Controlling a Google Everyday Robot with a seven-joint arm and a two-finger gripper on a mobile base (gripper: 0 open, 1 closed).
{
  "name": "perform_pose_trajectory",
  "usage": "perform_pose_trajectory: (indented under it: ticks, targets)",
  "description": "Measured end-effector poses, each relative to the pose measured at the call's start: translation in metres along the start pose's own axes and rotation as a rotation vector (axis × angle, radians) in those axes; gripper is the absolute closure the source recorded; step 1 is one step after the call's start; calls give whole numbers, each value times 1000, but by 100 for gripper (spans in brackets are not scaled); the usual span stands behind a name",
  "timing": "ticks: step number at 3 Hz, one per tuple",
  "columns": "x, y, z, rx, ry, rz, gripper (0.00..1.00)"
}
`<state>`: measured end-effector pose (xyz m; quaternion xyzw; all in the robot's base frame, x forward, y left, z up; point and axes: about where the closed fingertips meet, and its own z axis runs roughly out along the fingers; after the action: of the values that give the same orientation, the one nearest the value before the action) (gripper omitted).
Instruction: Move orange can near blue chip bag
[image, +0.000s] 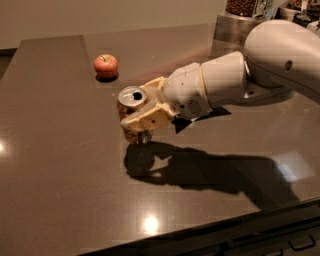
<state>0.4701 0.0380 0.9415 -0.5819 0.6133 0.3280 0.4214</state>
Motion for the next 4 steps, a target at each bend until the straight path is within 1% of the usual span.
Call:
perform_pose_trajectory:
  ticks: [1,2,3,4]
  targets:
    - [22,-29,-20,38,-5,37,100]
    - [36,-44,-31,65,-15,53,100]
    - [46,-52,-40,92,-3,58,83]
    - [60,-58,-44,109,8,70,52]
